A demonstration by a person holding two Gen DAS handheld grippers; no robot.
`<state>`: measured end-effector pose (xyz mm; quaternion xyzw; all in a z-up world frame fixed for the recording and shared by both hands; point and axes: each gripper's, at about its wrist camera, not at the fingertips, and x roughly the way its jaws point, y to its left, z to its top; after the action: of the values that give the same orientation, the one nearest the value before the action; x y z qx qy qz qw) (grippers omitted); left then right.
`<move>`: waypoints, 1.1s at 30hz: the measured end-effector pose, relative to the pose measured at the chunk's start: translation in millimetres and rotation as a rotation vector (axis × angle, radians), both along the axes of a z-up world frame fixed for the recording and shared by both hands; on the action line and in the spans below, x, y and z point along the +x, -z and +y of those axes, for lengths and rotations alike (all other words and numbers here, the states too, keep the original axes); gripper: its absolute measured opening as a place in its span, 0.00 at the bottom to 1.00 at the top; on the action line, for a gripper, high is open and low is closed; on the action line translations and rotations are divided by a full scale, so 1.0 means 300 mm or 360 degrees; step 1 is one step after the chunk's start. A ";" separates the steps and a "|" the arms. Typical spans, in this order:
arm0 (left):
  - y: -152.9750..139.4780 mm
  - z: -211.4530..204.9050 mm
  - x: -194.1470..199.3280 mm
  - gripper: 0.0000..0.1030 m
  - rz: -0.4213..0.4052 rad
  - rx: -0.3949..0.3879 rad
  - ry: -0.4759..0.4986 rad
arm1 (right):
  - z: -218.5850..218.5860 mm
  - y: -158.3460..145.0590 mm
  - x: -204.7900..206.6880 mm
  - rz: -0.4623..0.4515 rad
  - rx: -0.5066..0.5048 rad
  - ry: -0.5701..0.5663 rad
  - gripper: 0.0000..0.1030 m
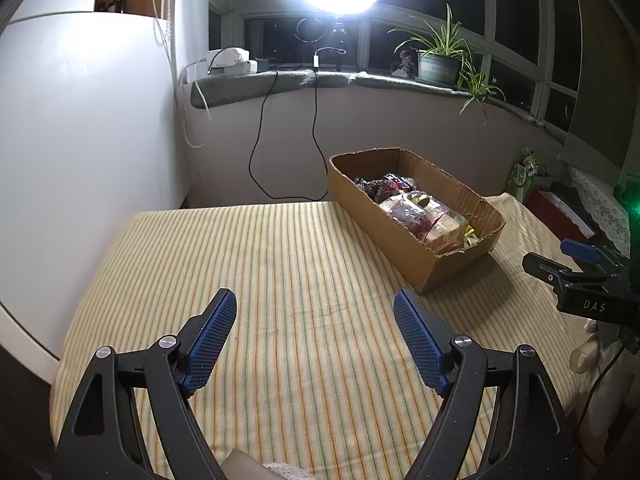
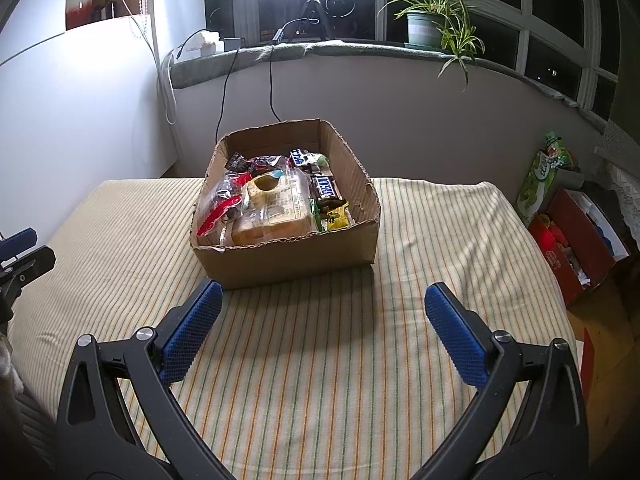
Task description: Organize snacks
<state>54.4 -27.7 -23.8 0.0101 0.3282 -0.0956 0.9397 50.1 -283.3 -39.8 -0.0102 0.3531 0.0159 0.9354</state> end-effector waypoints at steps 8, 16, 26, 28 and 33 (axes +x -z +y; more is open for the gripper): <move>0.000 -0.001 0.000 0.79 -0.0001 0.0001 0.0002 | 0.004 0.003 0.000 0.0003 0.0001 -0.0002 1.00; 0.001 -0.004 -0.002 0.79 0.0001 0.0003 0.0005 | 0.008 0.007 0.000 0.0004 0.0000 -0.0008 1.00; 0.001 -0.004 -0.001 0.79 0.0002 0.0006 0.0008 | 0.007 0.008 0.001 0.0005 0.0002 -0.0008 1.00; 0.000 -0.004 0.000 0.79 0.0003 0.0006 0.0010 | 0.007 0.008 0.001 0.0005 0.0001 -0.0006 1.00; 0.000 -0.005 -0.001 0.79 0.0000 0.0006 0.0012 | 0.007 0.008 0.001 0.0004 0.0002 -0.0007 1.00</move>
<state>54.0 -29.2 -23.8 0.0130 0.3282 -0.0985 0.9394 50.4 -281.3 -42.3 -0.0103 0.3544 0.0183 0.9349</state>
